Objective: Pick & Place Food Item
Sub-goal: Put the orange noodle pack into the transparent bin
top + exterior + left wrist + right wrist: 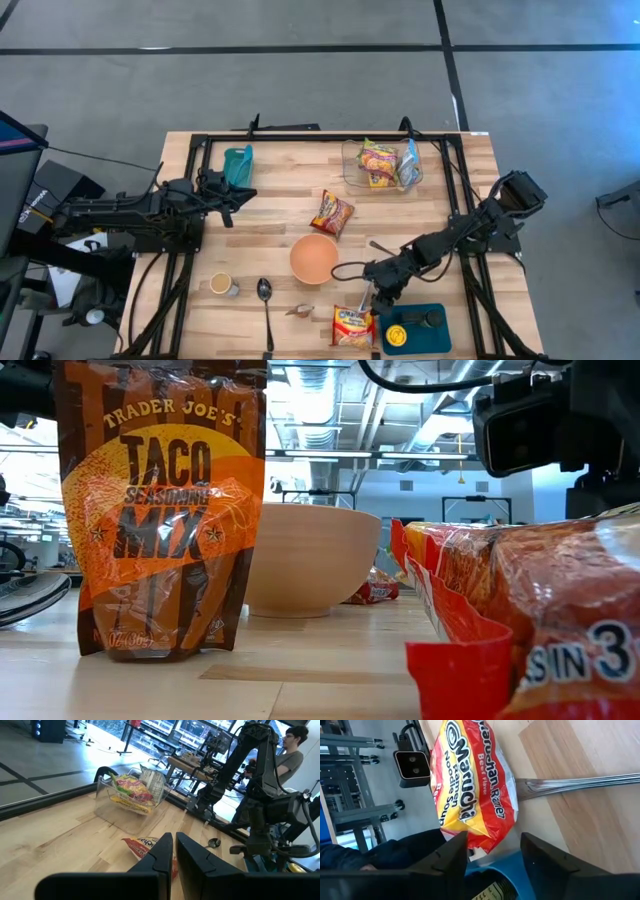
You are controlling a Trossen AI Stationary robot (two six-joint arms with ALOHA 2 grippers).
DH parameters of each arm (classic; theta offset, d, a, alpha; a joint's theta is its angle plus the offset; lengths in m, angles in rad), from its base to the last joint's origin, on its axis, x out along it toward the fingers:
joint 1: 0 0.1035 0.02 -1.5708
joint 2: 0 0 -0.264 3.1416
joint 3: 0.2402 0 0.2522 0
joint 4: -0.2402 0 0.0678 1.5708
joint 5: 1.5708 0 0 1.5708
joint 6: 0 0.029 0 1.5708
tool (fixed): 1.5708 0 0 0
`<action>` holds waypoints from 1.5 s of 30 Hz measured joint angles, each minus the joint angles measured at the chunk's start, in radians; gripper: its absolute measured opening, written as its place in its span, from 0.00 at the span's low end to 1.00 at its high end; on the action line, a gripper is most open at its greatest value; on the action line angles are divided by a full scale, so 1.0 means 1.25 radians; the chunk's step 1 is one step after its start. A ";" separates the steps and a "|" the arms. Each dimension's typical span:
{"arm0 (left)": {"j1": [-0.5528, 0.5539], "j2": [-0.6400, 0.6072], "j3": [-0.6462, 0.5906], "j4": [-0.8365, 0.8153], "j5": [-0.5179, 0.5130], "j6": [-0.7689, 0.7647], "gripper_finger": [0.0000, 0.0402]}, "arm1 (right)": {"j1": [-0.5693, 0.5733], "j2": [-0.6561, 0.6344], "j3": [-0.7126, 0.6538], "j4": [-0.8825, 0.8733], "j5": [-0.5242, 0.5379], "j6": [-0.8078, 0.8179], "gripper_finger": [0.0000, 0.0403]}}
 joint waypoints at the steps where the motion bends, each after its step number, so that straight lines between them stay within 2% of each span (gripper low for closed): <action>1: 0.000 0.000 0.000 0.000 0.000 0.000 0.04 | 0.000 0.000 0.000 0.000 0.000 0.000 0.43; 14: 0.000 0.000 0.000 0.000 0.000 0.000 0.04 | 0.014 0.002 0.000 0.001 0.015 -0.003 0.42; 23: 0.000 0.000 0.000 0.007 0.000 0.000 0.04 | 0.015 0.072 0.002 0.080 -0.005 -0.004 0.42; 31: 0.000 0.000 0.000 0.015 0.000 0.000 0.04 | 0.008 0.072 0.010 0.081 -0.009 -0.006 0.41; 45: 0.000 0.000 0.000 0.017 0.000 0.000 0.04 | 0.008 0.072 0.010 0.073 -0.008 -0.005 0.22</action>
